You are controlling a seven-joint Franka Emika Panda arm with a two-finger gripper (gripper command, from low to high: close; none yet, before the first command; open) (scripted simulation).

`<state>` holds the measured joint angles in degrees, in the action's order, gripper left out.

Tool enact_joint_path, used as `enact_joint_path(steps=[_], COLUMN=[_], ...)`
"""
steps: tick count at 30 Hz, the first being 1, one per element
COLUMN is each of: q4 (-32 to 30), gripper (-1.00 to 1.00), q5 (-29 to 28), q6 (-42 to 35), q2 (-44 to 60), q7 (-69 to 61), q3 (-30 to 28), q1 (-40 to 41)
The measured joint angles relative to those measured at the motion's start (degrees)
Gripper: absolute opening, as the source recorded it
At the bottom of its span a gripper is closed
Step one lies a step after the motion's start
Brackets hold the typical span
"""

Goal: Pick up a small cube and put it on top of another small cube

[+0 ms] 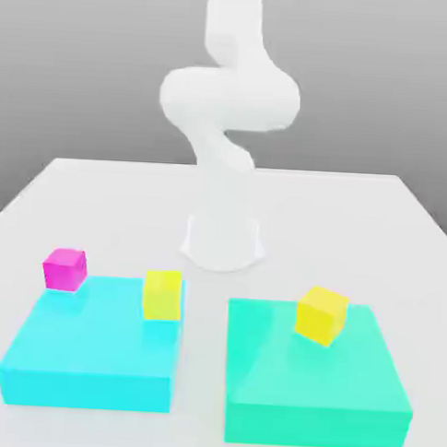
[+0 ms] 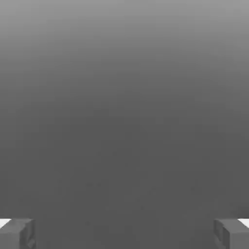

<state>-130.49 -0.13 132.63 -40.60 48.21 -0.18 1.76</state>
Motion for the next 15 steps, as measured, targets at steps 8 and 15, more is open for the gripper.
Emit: enact_joint_path(steps=[8,15], q4=[4.23,7.84], gripper=[0.0,0.0], q5=[-0.62,-0.5], q6=[2.63,4.91], q2=[16.97,31.5], q7=[7.84,14.1], q3=[-1.29,-3.55], q1=[5.05,8.38])
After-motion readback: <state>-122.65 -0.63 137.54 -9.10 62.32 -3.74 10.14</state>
